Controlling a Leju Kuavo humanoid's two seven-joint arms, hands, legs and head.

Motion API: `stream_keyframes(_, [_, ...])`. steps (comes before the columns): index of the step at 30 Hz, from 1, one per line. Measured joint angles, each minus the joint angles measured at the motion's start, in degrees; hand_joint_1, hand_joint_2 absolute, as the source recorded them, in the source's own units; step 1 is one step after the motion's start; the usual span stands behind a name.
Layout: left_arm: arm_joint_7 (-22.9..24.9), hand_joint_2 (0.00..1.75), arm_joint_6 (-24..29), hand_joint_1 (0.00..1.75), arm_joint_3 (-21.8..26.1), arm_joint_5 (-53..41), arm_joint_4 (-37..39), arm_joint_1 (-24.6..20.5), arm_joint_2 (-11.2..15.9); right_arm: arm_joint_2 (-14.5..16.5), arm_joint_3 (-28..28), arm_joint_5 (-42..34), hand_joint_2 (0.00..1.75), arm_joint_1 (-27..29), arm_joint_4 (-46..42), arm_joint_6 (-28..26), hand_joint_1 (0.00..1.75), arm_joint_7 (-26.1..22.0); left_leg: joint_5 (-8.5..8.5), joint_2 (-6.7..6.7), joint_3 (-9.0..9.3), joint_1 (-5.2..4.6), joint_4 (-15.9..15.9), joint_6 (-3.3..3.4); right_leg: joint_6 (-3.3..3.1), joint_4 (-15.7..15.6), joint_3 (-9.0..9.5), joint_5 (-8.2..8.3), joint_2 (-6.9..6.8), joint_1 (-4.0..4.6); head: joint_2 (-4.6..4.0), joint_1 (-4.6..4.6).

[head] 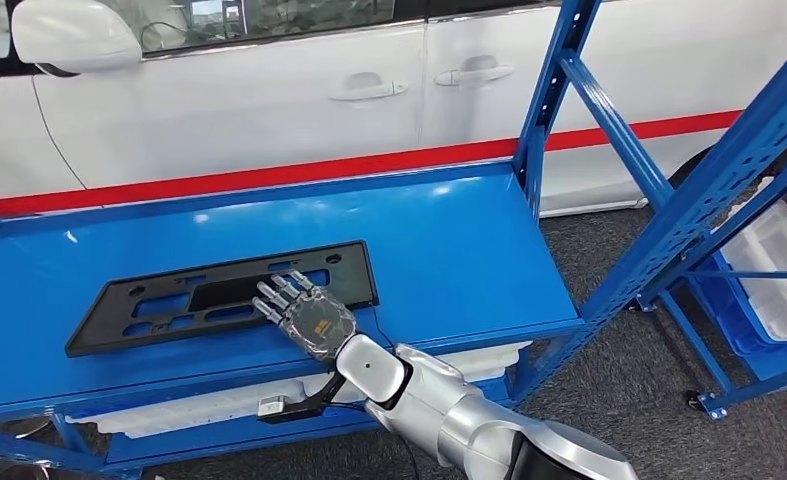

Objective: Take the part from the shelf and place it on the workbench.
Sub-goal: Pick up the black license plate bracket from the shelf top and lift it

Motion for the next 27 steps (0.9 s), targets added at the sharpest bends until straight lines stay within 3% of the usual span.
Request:
stream_keyframes(2, [0.03, 0.00, 0.08, 0.00, 0.02, -0.09, 0.00, 0.03, 0.05, 0.05, 0.00, -0.29, 1.75, -0.02, -0.12, -0.01, 0.00, 0.28, -1.01, 0.03, -0.38, 0.17, 1.06, -0.68, -0.73, -0.49, 0.14, 0.42, -0.08, -0.23, 0.00, -0.01])
stream_keyframes(3, [0.04, 0.00, 0.11, 0.00, 0.02, -0.12, 0.00, 0.03, 0.08, 0.07, 0.00, -0.37, 1.75, 0.01, -0.14, 0.00, 0.00, 0.31, -2.41, 0.05, -1.26, 0.22, 3.08, -0.97, -1.03, -0.74, 0.16, 0.63, -0.14, -0.38, 0.00, -0.01])
stream_keyframes(5, [0.05, 0.00, 0.14, 0.00, 0.03, -0.15, 0.00, 0.10, 0.15, 0.07, 0.00, -0.43, 1.75, 0.13, -0.15, 0.01, 0.00, 0.36, -6.40, 0.06, -4.52, 0.30, 10.40, -1.43, -1.27, -0.80, -0.02, 0.77, -0.21, -0.37, 0.00, -0.01])
stream_keyframes(7, [0.08, 0.00, 0.15, 0.00, 0.04, -0.16, 0.00, 0.27, 0.20, 0.07, 0.00, -0.44, 1.75, 0.24, -0.15, 0.01, 0.00, 0.41, -8.31, 0.07, -7.12, 0.33, 16.27, -1.68, -1.29, -0.73, -0.12, 0.76, -0.21, -0.26, 0.00, -0.01])
stream_keyframes(8, [0.09, 0.00, 0.15, 0.00, 0.04, -0.16, 0.00, 0.34, 0.21, 0.07, 0.00, -0.45, 1.75, 0.25, -0.15, 0.01, 0.00, 0.44, -7.53, 0.07, -6.98, 0.33, 16.11, -1.66, -1.30, -0.70, -0.08, 0.74, -0.19, -0.23, 0.00, -0.01])
stream_keyframes(9, [0.10, 0.00, 0.15, 0.00, 0.04, -0.16, 0.00, 0.37, 0.22, 0.08, 0.00, -0.48, 1.75, 0.25, -0.15, 0.00, 0.00, 0.48, -5.75, 0.07, -5.68, 0.32, 13.55, -1.54, -1.29, -0.68, 0.02, 0.71, -0.16, -0.21, 0.00, -0.01])
stream_keyframes(10, [0.10, 0.00, 0.15, 0.00, 0.04, -0.16, 0.00, 0.37, 0.25, 0.10, 0.00, -0.53, 1.75, 0.23, -0.17, 0.00, 0.00, 0.60, -3.52, 0.08, -3.54, 0.31, 9.23, -1.31, -1.23, -0.67, 0.14, 0.66, -0.12, -0.20, 0.00, -0.01])
stream_keyframes(12, [0.03, 0.00, 0.10, 0.00, 0.05, -0.16, 0.00, 0.28, 0.33, 0.15, 0.00, -0.72, 1.75, 0.16, -0.20, 0.08, 0.00, 0.98, -0.90, 0.07, 0.14, 0.03, 1.69, -0.68, -0.92, -0.61, 0.20, 0.56, -0.03, 0.00, 0.00, -0.01])
stream_keyframes(13, [-0.06, 0.00, 0.05, 0.00, 0.05, -0.16, 0.00, 0.26, 0.36, 0.18, 0.00, -0.85, 1.75, 0.12, -0.22, 0.15, 0.00, 1.21, -0.54, 0.05, 0.99, -0.13, -0.16, -0.38, -0.69, -0.58, 0.13, 0.56, 0.01, 0.07, 0.00, -0.01])
stream_keyframes(17, [-0.44, 0.00, -0.28, 0.00, 0.21, -0.07, 0.00, 0.24, 0.39, 0.18, 0.00, -1.69, 1.75, -0.16, -0.32, 1.01, 0.00, 1.88, -0.14, 0.10, 1.22, -0.04, -1.06, 0.85, 0.44, 0.13, -0.15, -0.07, 0.04, 0.02, 0.00, 0.00])
stream_keyframes(19, [-0.55, 0.00, -0.40, 0.00, 0.40, -0.04, 0.00, 0.19, 0.43, 0.15, 0.00, -2.39, 1.75, -0.34, -0.37, 1.70, 0.00, 2.19, 0.19, 0.29, 1.22, 0.27, -1.38, 1.48, 0.95, 4.70, -2.20, -3.03, 0.00, -0.09, 0.00, 0.00])
stream_keyframes(21, [-0.61, 0.00, -0.41, 0.00, 0.61, 0.04, 0.00, 0.21, 0.51, 0.09, 0.00, -3.27, 1.75, -0.42, -0.37, 2.34, 0.00, 2.62, 0.22, 0.39, 1.01, 0.24, -1.33, 1.67, 1.34, 12.51, -5.96, -6.61, -0.02, -0.34, 0.00, 0.00])
stream_keyframes(22, [-0.61, 0.00, -0.40, 0.00, 0.73, 0.08, 0.00, 0.23, 0.57, 0.06, 0.00, -3.72, 1.75, -0.50, -0.37, 2.69, 0.00, 2.90, 0.22, 0.43, 0.95, 0.23, -1.29, 1.67, 1.49, 15.22, -7.30, -7.30, -0.03, -0.48, 0.00, 0.01])
stream_keyframes(23, [-0.61, 0.00, -0.40, 0.00, 0.84, 0.10, 0.00, 0.23, 0.62, 0.05, 0.00, -4.12, 1.75, -0.65, -0.36, 3.05, 0.00, 3.15, 0.19, 0.43, 0.93, 0.23, -1.21, 1.64, 1.59, 15.88, -7.67, -6.84, -0.04, -0.62, 0.00, 0.01])
stream_keyframes(24, [-0.61, 0.00, -0.40, 0.00, 0.93, 0.10, 0.00, 0.22, 0.66, 0.05, 0.00, -4.49, 1.75, -0.89, -0.35, 3.41, 0.00, 3.39, 0.15, 0.39, 0.94, 0.24, -1.10, 1.58, 1.62, 14.03, -6.82, -5.26, -0.07, -0.75, 0.00, 0.01])
stream_keyframes(25, [-0.61, 0.00, -0.43, 0.00, 0.98, 0.09, 0.00, 0.20, 0.68, 0.05, 0.00, -4.82, 1.75, -1.21, -0.33, 3.81, 0.00, 3.60, 0.06, 0.32, 0.96, 0.25, -0.95, 1.46, 1.56, 10.29, -5.02, -3.07, -0.11, -0.87, 0.00, 0.01])
stream_keyframes(27, [-0.61, 0.00, -0.49, 0.00, 1.02, 0.04, 0.00, 0.17, 0.71, 0.05, 0.00, -5.42, 1.75, -1.90, -0.28, 4.47, 0.00, 3.85, -0.21, 0.15, 0.83, 0.10, -0.51, 0.99, 1.21, 2.90, -1.55, -0.23, -0.13, -0.85, 0.00, 0.00])
